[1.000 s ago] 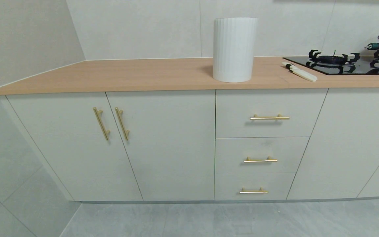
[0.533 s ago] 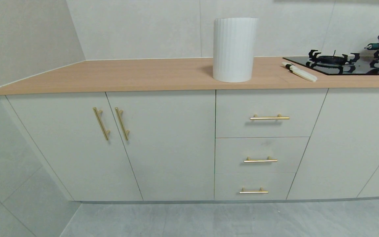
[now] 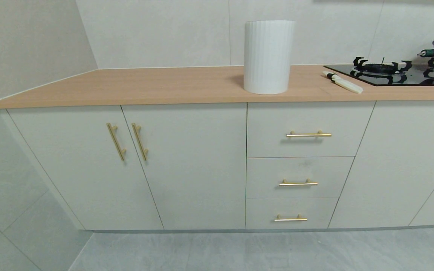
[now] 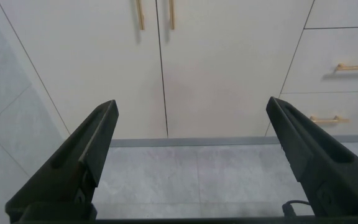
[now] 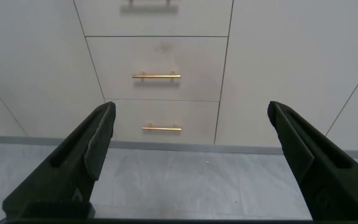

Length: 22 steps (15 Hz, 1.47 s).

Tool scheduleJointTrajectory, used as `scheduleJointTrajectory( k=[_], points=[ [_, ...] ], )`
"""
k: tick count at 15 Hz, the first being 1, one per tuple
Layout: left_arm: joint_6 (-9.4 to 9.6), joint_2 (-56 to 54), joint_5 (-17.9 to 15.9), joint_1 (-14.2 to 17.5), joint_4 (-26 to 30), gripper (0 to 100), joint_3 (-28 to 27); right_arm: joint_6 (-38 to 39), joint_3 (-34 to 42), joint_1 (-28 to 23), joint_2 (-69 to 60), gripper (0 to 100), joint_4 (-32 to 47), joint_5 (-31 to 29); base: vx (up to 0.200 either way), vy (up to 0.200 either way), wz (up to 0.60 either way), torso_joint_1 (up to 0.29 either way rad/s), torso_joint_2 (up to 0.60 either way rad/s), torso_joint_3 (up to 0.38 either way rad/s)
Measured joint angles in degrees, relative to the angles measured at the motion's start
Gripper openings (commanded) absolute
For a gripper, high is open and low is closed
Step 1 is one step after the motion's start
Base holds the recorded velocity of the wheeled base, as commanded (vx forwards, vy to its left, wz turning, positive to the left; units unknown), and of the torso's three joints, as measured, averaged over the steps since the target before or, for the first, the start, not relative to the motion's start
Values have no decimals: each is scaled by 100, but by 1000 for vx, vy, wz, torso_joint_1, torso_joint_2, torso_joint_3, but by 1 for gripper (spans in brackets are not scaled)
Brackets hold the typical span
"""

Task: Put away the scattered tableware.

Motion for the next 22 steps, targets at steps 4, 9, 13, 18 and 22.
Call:
scheduleJointTrajectory(
  k=[4, 9, 13, 18, 22],
  points=[
    [-15, 0, 0, -2, 0, 100, 0, 4, 0, 0, 0, 100, 9, -20, 0, 0, 0, 0, 0, 0],
    [-22, 0, 0, -2, 0, 100, 0, 15, 0, 0, 2, 100, 13, -24, 0, 0, 0, 0, 0, 0],
    [-26, 0, 0, -2, 0, 100, 0, 15, 0, 2, 2, 100, 18, -28, 200, 0, 0, 2, 0, 2],
    [-26, 0, 0, -4, 0, 100, 0, 17, 0, 0, 5, 100, 16, -30, 200, 0, 0, 3, 3, 2],
    [-26, 0, 0, 0, 0, 100, 0, 15, 0, 0, 5, 100, 18, -28, 200, 0, 0, 2, 1, 4]
  ],
)
